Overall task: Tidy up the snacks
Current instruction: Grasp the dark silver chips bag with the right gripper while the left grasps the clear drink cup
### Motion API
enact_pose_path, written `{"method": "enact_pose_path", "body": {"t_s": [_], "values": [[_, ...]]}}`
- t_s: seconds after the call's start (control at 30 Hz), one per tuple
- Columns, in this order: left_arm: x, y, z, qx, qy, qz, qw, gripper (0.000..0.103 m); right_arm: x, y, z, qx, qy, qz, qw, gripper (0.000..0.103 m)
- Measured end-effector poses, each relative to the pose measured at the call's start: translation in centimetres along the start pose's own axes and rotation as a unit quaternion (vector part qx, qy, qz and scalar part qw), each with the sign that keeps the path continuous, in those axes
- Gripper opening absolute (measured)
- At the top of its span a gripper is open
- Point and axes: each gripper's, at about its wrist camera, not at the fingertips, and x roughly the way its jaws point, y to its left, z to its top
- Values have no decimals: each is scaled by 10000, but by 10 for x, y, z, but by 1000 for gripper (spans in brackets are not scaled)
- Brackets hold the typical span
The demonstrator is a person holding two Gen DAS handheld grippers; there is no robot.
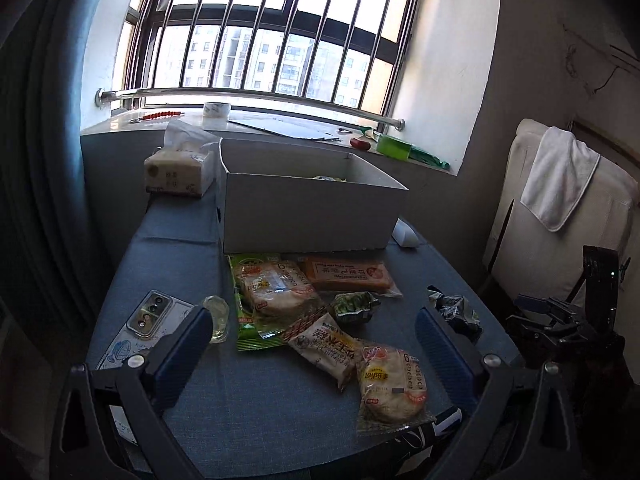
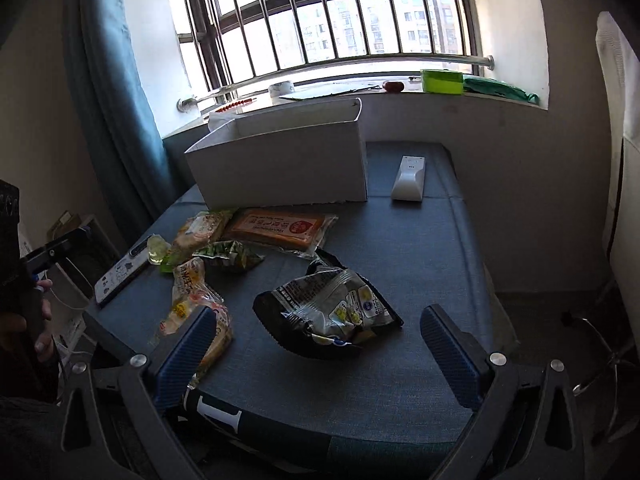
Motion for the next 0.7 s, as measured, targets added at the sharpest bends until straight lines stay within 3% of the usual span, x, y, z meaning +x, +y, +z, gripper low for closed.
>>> {"method": "enact_pose_path", "body": {"t_s": [0.37,0.47,0.6,0.67,0.7], "values": [[14,26,-14,-305,331,258,9987,103,67,-1,-2,-711,749,-98,9946,103],[16,30,-17,-335,386,298,9982,103,79,0,0,-902,740,-117,9931,103],[18,33,-19,-339,428,314,9980,103,94,-6,7,-688,912,216,9932,103],[20,36,-20,-335,463,359,9977,103,97,-12,10,-420,961,458,9934,70],[22,37,-20,-317,477,384,9976,103,96,-14,10,-335,897,393,9946,60]]}}
